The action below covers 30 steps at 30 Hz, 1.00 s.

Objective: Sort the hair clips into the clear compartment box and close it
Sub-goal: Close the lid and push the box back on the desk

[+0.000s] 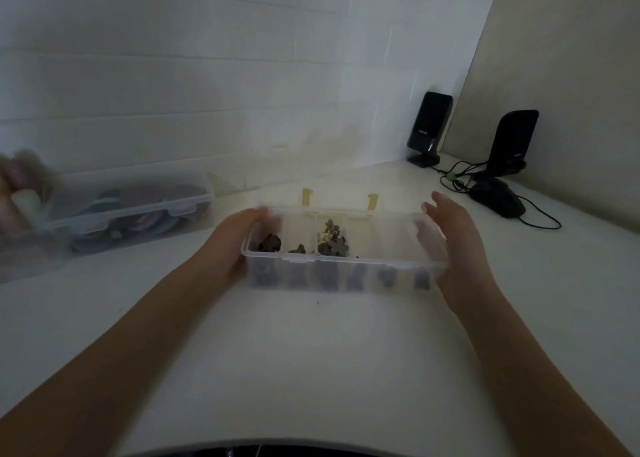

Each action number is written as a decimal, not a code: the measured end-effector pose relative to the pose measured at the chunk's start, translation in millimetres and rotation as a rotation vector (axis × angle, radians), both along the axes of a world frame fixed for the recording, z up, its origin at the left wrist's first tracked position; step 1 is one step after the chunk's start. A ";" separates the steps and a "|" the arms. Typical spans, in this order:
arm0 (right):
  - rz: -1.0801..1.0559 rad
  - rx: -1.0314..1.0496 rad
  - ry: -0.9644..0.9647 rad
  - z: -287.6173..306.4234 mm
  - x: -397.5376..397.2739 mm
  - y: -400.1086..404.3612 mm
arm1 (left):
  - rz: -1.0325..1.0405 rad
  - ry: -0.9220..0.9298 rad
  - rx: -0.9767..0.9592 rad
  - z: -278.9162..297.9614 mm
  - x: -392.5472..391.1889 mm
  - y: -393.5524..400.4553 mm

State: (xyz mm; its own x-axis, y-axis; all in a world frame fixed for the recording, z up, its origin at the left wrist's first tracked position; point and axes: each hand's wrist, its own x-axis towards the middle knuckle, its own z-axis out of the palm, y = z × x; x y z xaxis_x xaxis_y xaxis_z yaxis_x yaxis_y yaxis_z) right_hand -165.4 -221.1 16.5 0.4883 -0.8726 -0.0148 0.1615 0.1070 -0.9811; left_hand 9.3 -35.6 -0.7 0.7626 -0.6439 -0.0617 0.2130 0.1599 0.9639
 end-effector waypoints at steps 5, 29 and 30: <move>-0.005 0.116 -0.073 1.4 -0.4 7.8 | 0.015 0.119 -0.203 1.4 7.3 -1.0; -0.096 0.230 -0.181 -1.0 9.4 10.4 | -0.066 0.114 -0.344 0.7 16.1 7.6; -0.100 0.233 -0.181 -1.0 9.3 10.2 | -0.068 0.099 -0.368 0.3 17.6 9.1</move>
State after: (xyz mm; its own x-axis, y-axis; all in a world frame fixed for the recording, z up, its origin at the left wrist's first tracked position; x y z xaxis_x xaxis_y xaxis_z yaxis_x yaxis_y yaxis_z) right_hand -156.1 -210.9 15.4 0.4134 -0.8996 -0.1408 0.3526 0.3008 -0.8861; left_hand 26.9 -26.5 -0.4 0.7196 -0.6854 0.1116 0.3239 0.4734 0.8192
